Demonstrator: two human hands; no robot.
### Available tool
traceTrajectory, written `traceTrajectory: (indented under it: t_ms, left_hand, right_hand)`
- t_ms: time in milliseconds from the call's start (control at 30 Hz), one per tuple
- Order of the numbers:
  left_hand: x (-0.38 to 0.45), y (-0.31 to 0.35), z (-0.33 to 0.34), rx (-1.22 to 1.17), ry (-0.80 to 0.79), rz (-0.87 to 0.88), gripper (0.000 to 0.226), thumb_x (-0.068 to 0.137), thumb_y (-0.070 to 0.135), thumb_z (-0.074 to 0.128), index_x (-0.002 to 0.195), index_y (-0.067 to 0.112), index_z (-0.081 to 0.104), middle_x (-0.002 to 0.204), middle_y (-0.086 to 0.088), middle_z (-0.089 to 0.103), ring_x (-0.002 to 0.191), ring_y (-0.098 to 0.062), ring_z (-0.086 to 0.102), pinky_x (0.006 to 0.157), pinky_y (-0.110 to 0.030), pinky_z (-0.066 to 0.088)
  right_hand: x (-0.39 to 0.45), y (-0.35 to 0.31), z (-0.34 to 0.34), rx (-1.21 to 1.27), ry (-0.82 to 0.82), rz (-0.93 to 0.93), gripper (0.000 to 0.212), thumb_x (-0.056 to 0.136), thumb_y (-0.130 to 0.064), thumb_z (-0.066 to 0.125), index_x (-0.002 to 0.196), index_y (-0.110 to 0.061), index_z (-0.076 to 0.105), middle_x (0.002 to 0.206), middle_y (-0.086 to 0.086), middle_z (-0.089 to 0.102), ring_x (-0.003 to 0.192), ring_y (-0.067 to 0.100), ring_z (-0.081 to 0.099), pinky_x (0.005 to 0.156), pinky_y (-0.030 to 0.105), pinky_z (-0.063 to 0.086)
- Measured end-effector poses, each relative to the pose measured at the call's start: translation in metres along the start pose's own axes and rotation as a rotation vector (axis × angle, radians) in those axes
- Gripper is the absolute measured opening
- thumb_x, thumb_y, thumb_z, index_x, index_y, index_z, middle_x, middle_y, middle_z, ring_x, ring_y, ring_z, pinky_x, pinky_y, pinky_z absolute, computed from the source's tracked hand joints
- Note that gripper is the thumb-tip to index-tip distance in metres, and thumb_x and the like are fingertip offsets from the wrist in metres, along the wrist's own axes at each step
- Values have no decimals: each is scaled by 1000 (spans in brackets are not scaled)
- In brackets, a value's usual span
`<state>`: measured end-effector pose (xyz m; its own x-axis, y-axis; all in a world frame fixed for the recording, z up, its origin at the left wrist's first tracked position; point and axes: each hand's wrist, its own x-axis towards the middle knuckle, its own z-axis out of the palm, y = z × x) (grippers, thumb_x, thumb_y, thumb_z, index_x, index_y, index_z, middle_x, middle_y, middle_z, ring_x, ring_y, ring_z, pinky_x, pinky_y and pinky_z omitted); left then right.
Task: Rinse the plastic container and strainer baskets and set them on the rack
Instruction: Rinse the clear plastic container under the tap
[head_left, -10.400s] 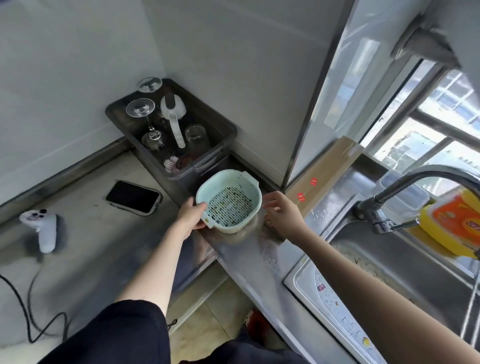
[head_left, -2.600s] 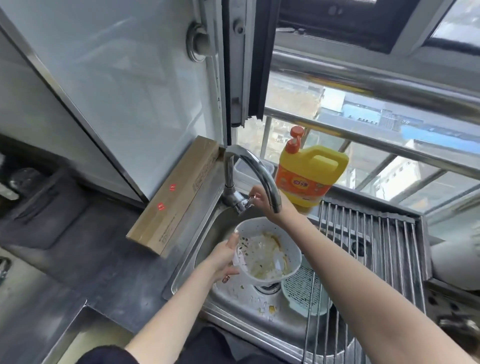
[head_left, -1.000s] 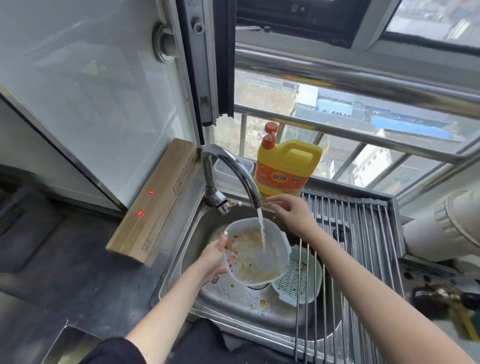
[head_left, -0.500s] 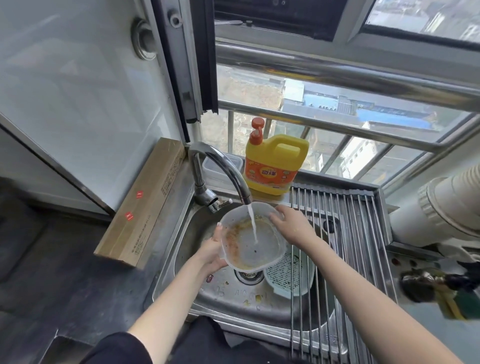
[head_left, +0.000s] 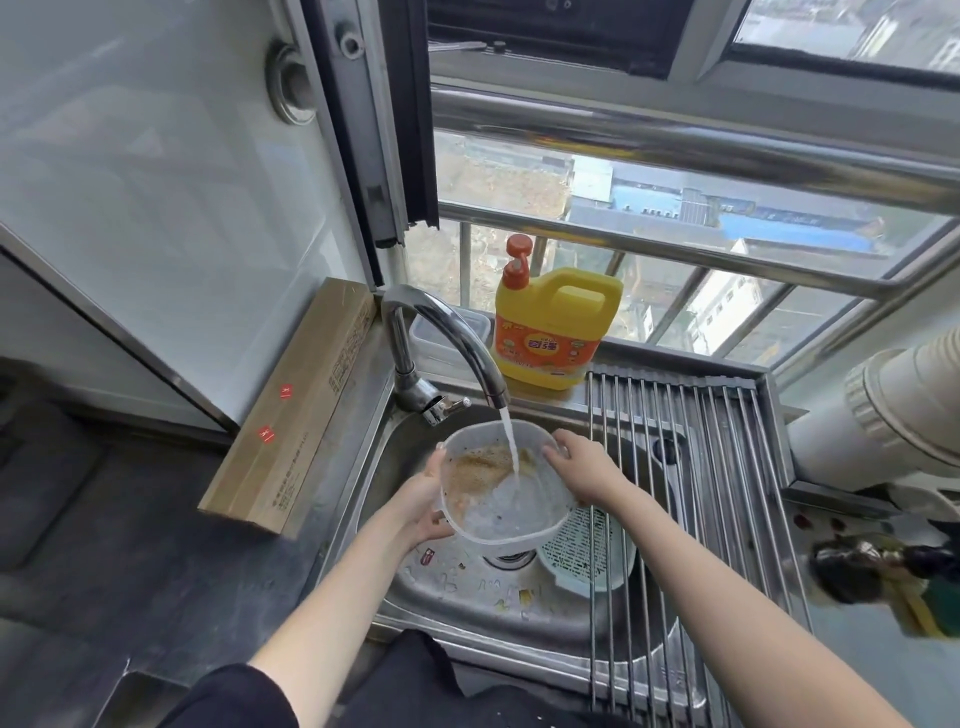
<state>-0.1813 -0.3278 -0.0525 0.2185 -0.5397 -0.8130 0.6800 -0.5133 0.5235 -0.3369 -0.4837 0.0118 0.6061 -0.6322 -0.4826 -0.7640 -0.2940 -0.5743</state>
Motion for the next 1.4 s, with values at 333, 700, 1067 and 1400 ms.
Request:
traceTrajectory:
  t_ms: [333,700,1067,1400]
  left_hand:
    - [-15,15,4,126,36,60,59,89,68,36,129,29,54,116,-5,67,109,-27,61,100,-51,44]
    - [-23,17,9,156,35,81,54,94,62,31,123,24,57,103,-5,66,94,-20,60,77,-34,51]
    - [-24,17,3,142,-11,280,43,93,49,48,122,17,52,101,-2,65,79,-13,63,55,-24,52]
    - [-18,10,-3,26,-68,383,82,72,44,76,139,13,41,127,-12,60,110,-25,62,100,-47,47]
  right_hand:
    - [2,5,5,128,-28,40,31,101,-32,41,123,-12,49,92,3,57,57,20,57,41,30,52]
    - [15,19,17,117,-25,61,40,101,-35,41,134,-14,45,120,8,58,60,2,41,44,17,36]
    - [24,14,18,192,54,10,45,98,-40,45,139,-20,45,135,4,56,113,26,57,68,28,48]
    - [18,10,19,206,145,-37,48,99,-35,44,145,-19,39,145,5,47,132,24,44,107,38,36]
